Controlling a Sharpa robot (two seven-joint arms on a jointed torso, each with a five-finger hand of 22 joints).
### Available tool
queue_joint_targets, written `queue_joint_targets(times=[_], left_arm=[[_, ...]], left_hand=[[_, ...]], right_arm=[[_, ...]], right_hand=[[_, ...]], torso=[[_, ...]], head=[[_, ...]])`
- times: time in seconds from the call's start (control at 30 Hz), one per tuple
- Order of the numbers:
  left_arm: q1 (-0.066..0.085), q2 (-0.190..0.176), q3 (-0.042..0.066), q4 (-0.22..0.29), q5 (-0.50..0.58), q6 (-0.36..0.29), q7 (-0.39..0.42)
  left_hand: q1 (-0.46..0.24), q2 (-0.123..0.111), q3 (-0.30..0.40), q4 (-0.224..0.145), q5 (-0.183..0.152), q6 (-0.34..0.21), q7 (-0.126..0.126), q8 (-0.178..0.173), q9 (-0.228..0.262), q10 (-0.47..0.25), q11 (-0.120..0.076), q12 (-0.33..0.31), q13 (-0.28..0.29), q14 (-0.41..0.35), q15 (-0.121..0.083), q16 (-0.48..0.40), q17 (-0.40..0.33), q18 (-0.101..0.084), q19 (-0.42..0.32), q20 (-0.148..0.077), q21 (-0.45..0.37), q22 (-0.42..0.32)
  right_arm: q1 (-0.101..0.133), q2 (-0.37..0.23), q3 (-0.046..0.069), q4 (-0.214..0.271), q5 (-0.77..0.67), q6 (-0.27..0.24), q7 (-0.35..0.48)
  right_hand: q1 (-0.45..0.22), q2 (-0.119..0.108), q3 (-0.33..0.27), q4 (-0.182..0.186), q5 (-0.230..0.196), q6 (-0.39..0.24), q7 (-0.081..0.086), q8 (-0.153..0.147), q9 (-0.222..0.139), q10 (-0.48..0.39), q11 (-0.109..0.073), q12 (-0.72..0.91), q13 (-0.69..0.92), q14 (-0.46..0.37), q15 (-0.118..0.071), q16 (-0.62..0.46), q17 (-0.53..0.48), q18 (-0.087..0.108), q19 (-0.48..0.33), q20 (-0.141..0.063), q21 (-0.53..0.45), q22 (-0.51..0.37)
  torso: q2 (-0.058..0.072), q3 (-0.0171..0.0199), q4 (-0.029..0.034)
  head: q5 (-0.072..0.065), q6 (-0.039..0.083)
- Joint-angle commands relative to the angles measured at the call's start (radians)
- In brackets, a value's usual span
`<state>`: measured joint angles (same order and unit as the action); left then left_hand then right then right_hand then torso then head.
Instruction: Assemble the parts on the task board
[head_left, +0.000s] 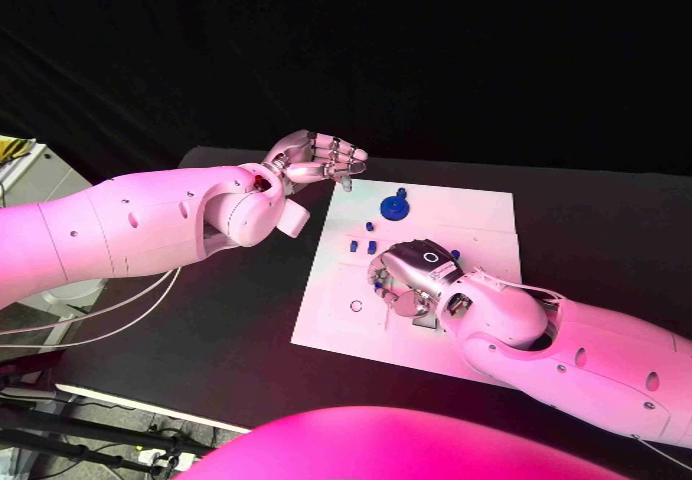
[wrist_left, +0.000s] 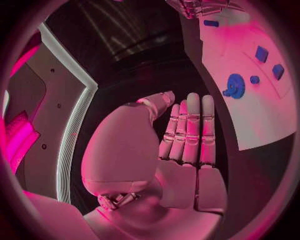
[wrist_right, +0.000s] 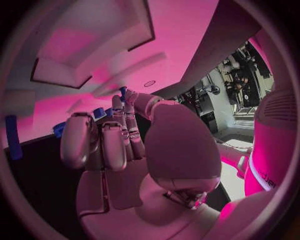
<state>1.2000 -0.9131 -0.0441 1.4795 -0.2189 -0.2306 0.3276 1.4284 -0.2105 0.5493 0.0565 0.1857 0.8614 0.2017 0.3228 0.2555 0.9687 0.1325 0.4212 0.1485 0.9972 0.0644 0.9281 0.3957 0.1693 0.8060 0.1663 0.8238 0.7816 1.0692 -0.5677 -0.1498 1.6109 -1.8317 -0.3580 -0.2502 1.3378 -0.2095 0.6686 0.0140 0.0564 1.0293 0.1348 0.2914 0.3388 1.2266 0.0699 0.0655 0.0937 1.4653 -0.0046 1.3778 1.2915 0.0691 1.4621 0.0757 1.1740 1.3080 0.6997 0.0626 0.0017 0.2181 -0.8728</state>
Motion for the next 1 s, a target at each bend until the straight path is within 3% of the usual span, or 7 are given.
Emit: queue_joint_targets(times=[0.03,0.3,0.53,0.63,0.8,1.0], left_arm=[[0.001,0.002,0.001,0.003,0.003,0.024,0.001],[0.001,0.002,0.001,0.003,0.002,0.030,-0.002],[0.001,0.001,0.001,0.002,0.002,0.034,-0.005],[0.001,0.000,0.001,0.001,0.002,0.037,-0.006],[0.001,-0.001,0.001,-0.002,0.002,0.043,-0.009],[0.001,0.000,0.001,-0.010,0.002,0.047,-0.007]], left_hand=[[-0.010,-0.001,0.001,0.004,0.001,-0.003,0.004,-0.006,-0.001,-0.004,0.006,-0.005,-0.001,0.004,0.002,-0.004,0.000,0.011,-0.008,0.001,0.000,0.001],[-0.011,0.000,0.001,0.005,0.001,-0.003,0.004,-0.006,-0.002,-0.005,0.006,-0.005,-0.002,0.003,0.002,-0.005,0.000,0.011,-0.008,0.001,0.000,0.000],[-0.011,0.000,0.001,0.005,0.001,-0.003,0.004,-0.006,-0.002,-0.005,0.006,-0.005,-0.002,0.003,0.002,-0.005,0.000,0.011,-0.008,0.001,0.000,0.000],[-0.011,0.000,0.001,0.005,0.001,-0.003,0.004,-0.006,-0.002,-0.005,0.006,-0.005,-0.002,0.003,0.002,-0.005,0.000,0.011,-0.008,0.001,0.000,0.000],[-0.012,0.000,0.001,0.005,0.001,-0.004,0.005,-0.007,-0.002,-0.006,0.006,-0.005,-0.002,0.003,0.003,-0.005,0.000,0.011,-0.008,0.001,-0.001,0.000],[-0.010,0.005,0.004,0.005,0.001,-0.005,0.005,-0.007,-0.002,-0.007,0.006,-0.005,-0.002,0.003,0.003,-0.005,0.001,0.012,-0.008,0.002,-0.002,0.000]], right_arm=[[-0.002,0.001,-0.002,-0.004,0.011,0.040,0.009],[-0.001,-0.002,-0.004,-0.011,0.025,-0.011,0.025],[-0.002,-0.014,-0.004,-0.002,0.026,-0.066,0.019],[-0.001,-0.030,-0.004,0.015,0.034,-0.084,0.019],[0.005,-0.076,0.000,0.063,0.057,-0.087,0.021],[0.033,-0.161,0.018,0.133,0.122,-0.056,0.013]], right_hand=[[-0.031,-0.016,-0.016,0.007,0.002,-0.016,0.002,-0.014,-0.005,-0.037,0.013,-0.006,-0.012,0.043,0.009,-0.016,-0.029,0.008,-0.013,0.010,-0.046,0.109],[-0.039,-0.033,-0.037,0.009,0.002,-0.036,0.016,-0.036,-0.010,-0.109,0.028,-0.004,-0.027,0.016,0.019,-0.053,-0.081,0.023,-0.046,0.029,-0.149,0.073],[-0.026,-0.033,-0.080,0.008,0.002,-0.046,0.014,-0.053,-0.014,-0.170,0.035,0.004,-0.028,-0.020,0.024,-0.095,-0.145,0.039,-0.082,0.040,-0.255,0.036],[-0.017,-0.029,-0.107,0.011,0.003,-0.049,0.014,-0.061,-0.017,-0.194,0.038,0.010,-0.028,-0.038,0.027,-0.114,-0.176,0.045,-0.096,0.043,-0.297,0.021],[-0.015,-0.025,-0.128,0.020,0.003,-0.051,0.014,-0.068,-0.020,-0.201,0.038,0.018,-0.027,-0.040,0.027,-0.115,-0.183,0.046,-0.094,0.044,-0.301,0.019],[-0.004,-0.018,-0.134,0.024,0.003,-0.051,0.015,-0.073,-0.022,-0.193,0.035,0.032,-0.025,-0.034,0.025,-0.107,-0.176,0.043,-0.085,0.043,-0.282,0.024]], torso=[[-0.001,-0.0009,0.0010],[0.000,-0.0003,-0.0004],[-0.001,0.0000,0.0001],[0.000,0.0012,0.0003],[-0.001,-0.0002,-0.0019],[-0.003,-0.0003,-0.0030]], head=[[-0.001,0.000],[-0.001,0.002],[-0.006,0.007],[-0.008,0.011],[-0.015,0.020],[-0.030,0.037]])
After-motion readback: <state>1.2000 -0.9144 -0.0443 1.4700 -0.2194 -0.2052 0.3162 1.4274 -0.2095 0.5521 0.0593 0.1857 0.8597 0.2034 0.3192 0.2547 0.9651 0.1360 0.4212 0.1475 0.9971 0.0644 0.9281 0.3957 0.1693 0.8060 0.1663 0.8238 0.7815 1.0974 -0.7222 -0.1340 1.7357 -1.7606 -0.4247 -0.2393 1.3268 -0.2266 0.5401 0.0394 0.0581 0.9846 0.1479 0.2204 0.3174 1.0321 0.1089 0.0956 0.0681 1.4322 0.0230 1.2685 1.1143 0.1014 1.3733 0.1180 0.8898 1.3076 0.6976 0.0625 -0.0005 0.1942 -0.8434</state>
